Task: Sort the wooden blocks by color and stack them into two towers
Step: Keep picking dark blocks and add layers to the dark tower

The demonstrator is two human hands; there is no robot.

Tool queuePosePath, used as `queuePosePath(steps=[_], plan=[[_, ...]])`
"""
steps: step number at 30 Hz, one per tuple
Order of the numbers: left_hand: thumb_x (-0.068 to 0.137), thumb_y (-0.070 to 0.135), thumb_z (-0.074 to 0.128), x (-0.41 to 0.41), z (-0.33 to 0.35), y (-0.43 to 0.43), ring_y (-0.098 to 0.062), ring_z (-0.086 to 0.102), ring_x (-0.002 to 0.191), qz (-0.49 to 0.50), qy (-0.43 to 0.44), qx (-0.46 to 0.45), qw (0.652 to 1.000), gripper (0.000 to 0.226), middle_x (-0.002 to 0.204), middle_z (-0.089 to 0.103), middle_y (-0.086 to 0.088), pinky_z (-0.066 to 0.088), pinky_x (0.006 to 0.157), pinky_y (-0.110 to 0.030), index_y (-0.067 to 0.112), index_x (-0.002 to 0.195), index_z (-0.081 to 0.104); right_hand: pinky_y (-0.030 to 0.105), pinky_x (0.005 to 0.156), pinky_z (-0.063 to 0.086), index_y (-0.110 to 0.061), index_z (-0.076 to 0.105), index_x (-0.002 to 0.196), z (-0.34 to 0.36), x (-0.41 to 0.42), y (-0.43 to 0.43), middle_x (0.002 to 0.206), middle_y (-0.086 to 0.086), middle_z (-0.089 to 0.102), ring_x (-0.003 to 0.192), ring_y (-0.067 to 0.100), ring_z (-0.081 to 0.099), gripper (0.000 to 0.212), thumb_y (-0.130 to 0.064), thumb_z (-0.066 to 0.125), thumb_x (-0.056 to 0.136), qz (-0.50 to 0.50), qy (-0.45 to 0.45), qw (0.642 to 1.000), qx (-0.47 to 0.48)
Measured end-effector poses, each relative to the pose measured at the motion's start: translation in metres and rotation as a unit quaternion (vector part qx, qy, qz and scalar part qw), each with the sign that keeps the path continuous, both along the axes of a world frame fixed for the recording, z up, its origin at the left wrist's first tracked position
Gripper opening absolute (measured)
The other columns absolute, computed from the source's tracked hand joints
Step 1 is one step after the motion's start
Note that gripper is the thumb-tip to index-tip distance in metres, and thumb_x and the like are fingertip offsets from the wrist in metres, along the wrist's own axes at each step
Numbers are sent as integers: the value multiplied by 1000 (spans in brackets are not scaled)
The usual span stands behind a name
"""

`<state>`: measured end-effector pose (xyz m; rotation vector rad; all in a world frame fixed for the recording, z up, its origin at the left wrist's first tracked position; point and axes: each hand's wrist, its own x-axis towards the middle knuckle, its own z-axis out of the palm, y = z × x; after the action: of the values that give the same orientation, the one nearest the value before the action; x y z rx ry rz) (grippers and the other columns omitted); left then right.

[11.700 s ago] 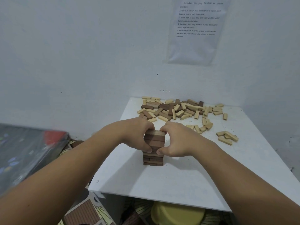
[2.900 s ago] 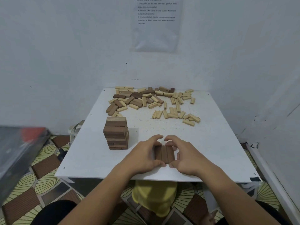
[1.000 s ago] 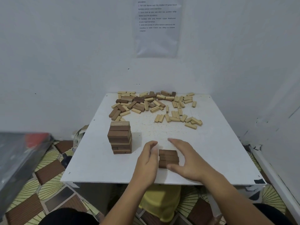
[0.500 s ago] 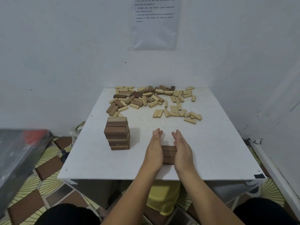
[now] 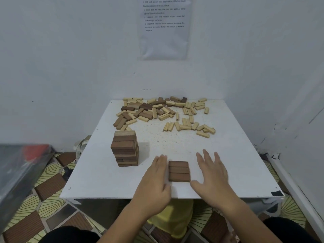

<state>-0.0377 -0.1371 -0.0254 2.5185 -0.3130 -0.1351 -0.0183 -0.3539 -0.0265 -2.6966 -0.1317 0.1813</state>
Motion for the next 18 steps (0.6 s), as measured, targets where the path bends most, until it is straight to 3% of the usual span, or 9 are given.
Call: queuePosePath(steps=[3,7,11,18], plan=[[100,16,44,0,-5,-3,-17,-17,158,-13,31,141,989,85,172,-18,-2,-2,130,-34,16,163,-13,54,125,-10,-32,-19,159,-7,-6,-3,165,-1,-34,148,29,-37,107,-77,37,80,30,9,992,-124],[104,32,52,10,-5,-17,-29,-21,157,-7,51,227,973,94,169,-25,-14,0,130,-42,7,160,-18,59,122,-13,-31,-23,158,-11,-5,7,163,-1,-38,148,30,-38,124,-102,19,66,43,11,984,-173],[105,38,50,13,0,-26,-31,-19,157,-16,75,288,954,94,168,-24,-16,1,130,-43,3,160,-18,61,121,-10,-27,-12,162,-17,-3,16,168,-2,-25,152,29,-30,122,-102,9,69,44,-18,983,-178],[107,30,45,12,-3,-23,-28,-17,158,-17,62,283,957,86,170,-23,-11,2,130,-42,6,160,-19,60,123,-4,-22,2,164,-22,-5,20,171,-2,-12,157,28,-16,113,-95,11,78,42,-47,983,-171]])
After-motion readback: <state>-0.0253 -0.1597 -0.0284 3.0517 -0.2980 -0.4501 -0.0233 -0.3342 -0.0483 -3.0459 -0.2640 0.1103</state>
